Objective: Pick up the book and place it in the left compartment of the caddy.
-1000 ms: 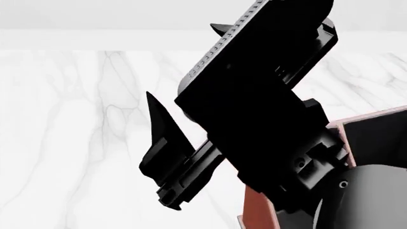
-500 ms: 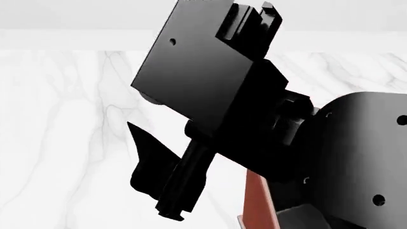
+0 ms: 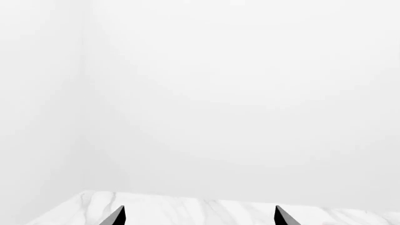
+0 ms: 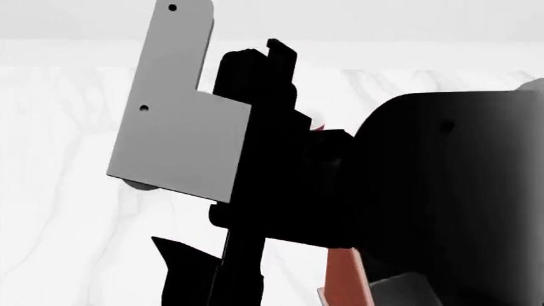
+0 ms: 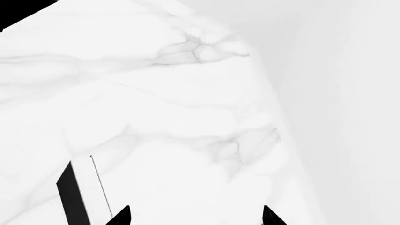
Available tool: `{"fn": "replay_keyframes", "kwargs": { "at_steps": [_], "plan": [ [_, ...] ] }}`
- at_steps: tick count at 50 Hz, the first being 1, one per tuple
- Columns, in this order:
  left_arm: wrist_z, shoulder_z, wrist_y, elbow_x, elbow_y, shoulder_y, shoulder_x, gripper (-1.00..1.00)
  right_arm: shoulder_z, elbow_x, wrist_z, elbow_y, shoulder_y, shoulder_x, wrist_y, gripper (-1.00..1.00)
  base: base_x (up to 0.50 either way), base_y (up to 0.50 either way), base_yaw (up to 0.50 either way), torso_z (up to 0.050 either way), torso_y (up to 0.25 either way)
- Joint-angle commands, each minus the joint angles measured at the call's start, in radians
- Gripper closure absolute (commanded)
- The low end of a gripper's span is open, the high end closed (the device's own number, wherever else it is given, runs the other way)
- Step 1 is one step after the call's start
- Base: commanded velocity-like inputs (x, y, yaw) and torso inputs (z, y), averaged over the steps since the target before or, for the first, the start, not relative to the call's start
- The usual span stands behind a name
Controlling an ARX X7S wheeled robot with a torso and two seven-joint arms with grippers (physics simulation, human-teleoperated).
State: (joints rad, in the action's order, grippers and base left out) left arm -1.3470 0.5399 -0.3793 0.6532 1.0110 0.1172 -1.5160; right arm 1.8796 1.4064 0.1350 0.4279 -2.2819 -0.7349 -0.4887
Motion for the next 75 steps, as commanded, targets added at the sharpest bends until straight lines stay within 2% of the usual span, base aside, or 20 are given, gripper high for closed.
{"fn": "replay_keyframes", "kwargs": {
  "at_steps": [1, 18, 37, 75],
  "plan": [
    [0.002, 0.000, -0.001, -0.003, 0.000, 0.001, -0.001, -1.00, -0.016, 0.020, 0.083, -0.037, 0.004, 0.066, -0.046, -1.00, 0.00, 0.00, 0.00, 0.000, 0.000],
    [-0.010, 0.002, -0.023, -0.014, 0.000, 0.010, -0.018, -1.00, -0.052, 0.025, 0.089, -0.023, 0.064, 0.118, -0.031, -1.00, 0.00, 0.00, 0.00, 0.000, 0.000],
    [-0.023, 0.004, -0.053, -0.023, -0.009, 0.019, -0.038, -1.00, -0.028, -0.031, 0.042, -0.033, 0.216, 0.176, 0.010, -1.00, 0.00, 0.00, 0.00, 0.000, 0.000],
    [-0.023, 0.004, -0.052, -0.032, -0.006, 0.027, -0.038, -1.00, 0.002, -0.100, 0.013, -0.074, 0.397, 0.273, 0.055, -1.00, 0.00, 0.00, 0.00, 0.000, 0.000]
  ]
}}
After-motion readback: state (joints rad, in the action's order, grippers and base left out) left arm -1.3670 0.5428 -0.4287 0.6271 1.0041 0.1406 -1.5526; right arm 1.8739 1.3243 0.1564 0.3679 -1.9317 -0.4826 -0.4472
